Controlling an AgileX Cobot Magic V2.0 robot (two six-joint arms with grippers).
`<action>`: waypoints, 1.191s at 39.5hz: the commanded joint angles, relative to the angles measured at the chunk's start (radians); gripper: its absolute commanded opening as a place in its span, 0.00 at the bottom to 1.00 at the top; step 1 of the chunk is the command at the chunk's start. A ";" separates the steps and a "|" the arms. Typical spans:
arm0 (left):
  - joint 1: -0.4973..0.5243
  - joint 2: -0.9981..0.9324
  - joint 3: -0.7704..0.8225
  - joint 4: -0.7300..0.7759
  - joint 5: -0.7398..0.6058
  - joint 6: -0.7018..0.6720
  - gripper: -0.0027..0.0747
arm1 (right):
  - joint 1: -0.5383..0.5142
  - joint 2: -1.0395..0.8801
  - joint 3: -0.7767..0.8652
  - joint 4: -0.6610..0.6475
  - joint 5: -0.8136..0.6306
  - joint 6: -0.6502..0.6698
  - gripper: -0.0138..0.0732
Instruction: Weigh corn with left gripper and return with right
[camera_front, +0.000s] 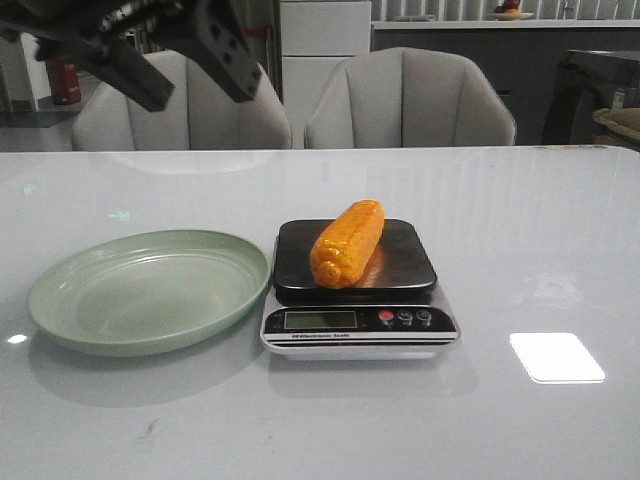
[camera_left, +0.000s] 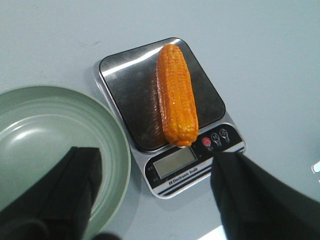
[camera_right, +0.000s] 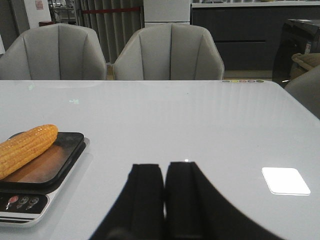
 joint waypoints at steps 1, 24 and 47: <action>0.002 -0.140 0.046 0.017 -0.061 -0.001 0.70 | -0.004 -0.019 0.010 -0.010 -0.083 -0.002 0.35; 0.002 -0.888 0.498 0.133 0.002 0.001 0.68 | -0.004 -0.019 0.010 -0.010 -0.083 -0.002 0.35; 0.002 -1.308 0.594 0.188 0.044 0.001 0.20 | -0.004 -0.019 0.010 -0.010 -0.083 -0.002 0.35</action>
